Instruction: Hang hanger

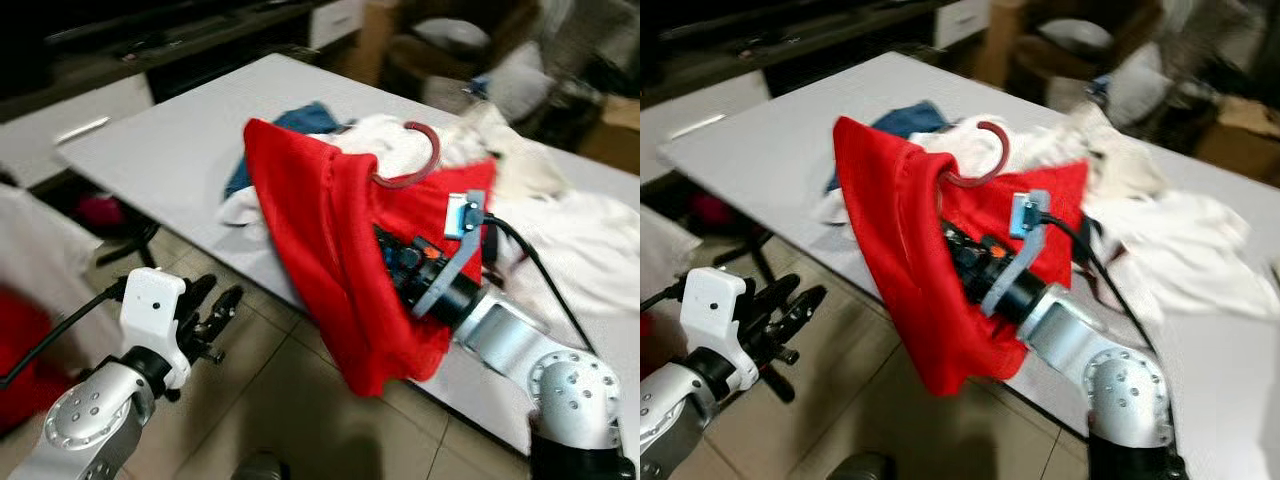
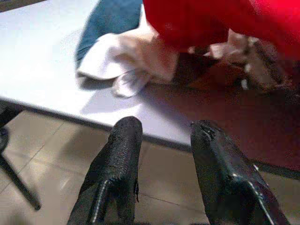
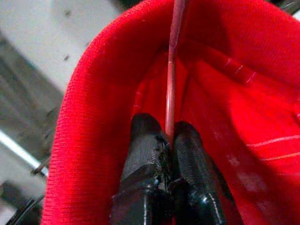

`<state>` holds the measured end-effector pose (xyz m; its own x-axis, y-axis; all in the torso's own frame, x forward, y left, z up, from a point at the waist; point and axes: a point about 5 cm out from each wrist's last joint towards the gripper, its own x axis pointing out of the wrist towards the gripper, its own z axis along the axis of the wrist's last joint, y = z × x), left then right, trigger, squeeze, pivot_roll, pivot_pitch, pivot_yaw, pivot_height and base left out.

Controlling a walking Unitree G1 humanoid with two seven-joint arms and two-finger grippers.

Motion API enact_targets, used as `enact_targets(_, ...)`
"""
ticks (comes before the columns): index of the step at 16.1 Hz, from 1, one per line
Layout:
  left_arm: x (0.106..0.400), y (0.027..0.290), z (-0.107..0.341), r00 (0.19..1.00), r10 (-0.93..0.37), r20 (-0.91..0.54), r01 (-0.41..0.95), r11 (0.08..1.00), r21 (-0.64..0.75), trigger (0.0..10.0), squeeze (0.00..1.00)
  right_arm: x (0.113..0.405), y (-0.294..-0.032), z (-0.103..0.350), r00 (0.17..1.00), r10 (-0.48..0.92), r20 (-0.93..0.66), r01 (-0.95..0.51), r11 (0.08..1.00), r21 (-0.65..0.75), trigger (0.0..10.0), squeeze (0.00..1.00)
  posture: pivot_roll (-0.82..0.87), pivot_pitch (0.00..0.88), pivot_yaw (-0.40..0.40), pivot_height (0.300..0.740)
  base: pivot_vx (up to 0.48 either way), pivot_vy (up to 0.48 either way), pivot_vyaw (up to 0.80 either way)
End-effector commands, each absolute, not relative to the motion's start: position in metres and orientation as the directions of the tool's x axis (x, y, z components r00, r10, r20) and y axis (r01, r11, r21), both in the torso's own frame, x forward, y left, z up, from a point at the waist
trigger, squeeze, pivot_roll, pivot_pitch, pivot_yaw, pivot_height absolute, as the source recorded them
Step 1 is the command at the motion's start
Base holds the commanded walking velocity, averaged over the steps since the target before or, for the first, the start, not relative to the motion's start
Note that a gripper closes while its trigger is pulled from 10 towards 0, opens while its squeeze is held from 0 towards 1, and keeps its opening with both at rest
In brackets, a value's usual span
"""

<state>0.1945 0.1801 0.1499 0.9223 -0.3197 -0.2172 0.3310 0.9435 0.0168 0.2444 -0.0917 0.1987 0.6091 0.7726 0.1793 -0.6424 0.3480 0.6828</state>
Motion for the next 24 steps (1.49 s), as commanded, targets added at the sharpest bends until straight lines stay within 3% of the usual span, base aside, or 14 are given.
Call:
enact_targets(1, 0.192, 0.177, 0.151, 0.924, -0.319, -0.209, 0.331, 0.943, 0.025, 10.0, 0.0, 0.243, -0.089, 0.207, 0.589, 0.785, 0.195, -0.674, 0.344, 0.654, 10.0, 0.0, 0.07, 0.066, -0.035, 0.74, 0.0, 0.0, 0.76)
enact_targets(5, 0.181, 0.18, 0.148, 0.932, -0.285, -0.225, 0.298, 0.954, 0.024, 10.0, 0.0, 0.239, -0.087, 0.206, 0.572, 0.8, 0.183, -0.678, 0.335, 0.654, 10.0, 0.0, 0.07, 0.087, -0.035, 0.74, 0.0, 0.0, 0.76)
enact_targets(11, 0.206, 0.167, 0.15, 0.922, -0.34, -0.185, 0.352, 0.935, 0.036, 10.0, 0.0, 0.239, -0.094, 0.209, 0.61, 0.768, 0.194, -0.67, 0.37, 0.644, 10.0, 0.0, 0.04, 0.049, -0.008, 0.74, 0.0, 0.0, 0.76)
enact_targets(20, 0.207, 0.156, 0.143, 0.905, -0.37, -0.209, 0.388, 0.92, 0.048, 10.0, 0.0, 0.248, -0.098, 0.209, 0.639, 0.743, 0.198, -0.647, 0.38, 0.661, 10.0, 0.0, 0.03, 0.048, -0.008, 0.74, 0.0, 0.0, 0.76)
enact_targets(22, 0.207, 0.156, 0.142, 0.898, -0.382, -0.218, 0.401, 0.915, 0.047, 10.0, 0.0, 0.248, -0.1, 0.208, 0.666, 0.723, 0.183, -0.628, 0.412, 0.66, 10.0, 0.0, 0.01, 0.062, 0.008, 0.74, 0.0, 0.0, 0.76)
enact_targets(23, 0.208, 0.156, 0.14, 0.892, -0.393, -0.226, 0.413, 0.91, 0.048, 10.0, 0.0, 0.253, -0.106, 0.198, 0.753, 0.651, 0.095, -0.555, 0.551, 0.624, 10.0, 0.0, 0.0, 0.068, 0.016, 0.74, 0.0, 0.0, 0.76)
enact_targets(24, 0.208, 0.156, 0.139, 0.891, -0.393, -0.227, 0.414, 0.909, 0.049, 10.0, 0.0, 0.255, -0.109, 0.194, 0.778, 0.626, 0.062, -0.529, 0.597, 0.603, 10.0, 0.0, 0.0, 0.068, 0.016, 0.74, 0.0, 0.0, 0.76)
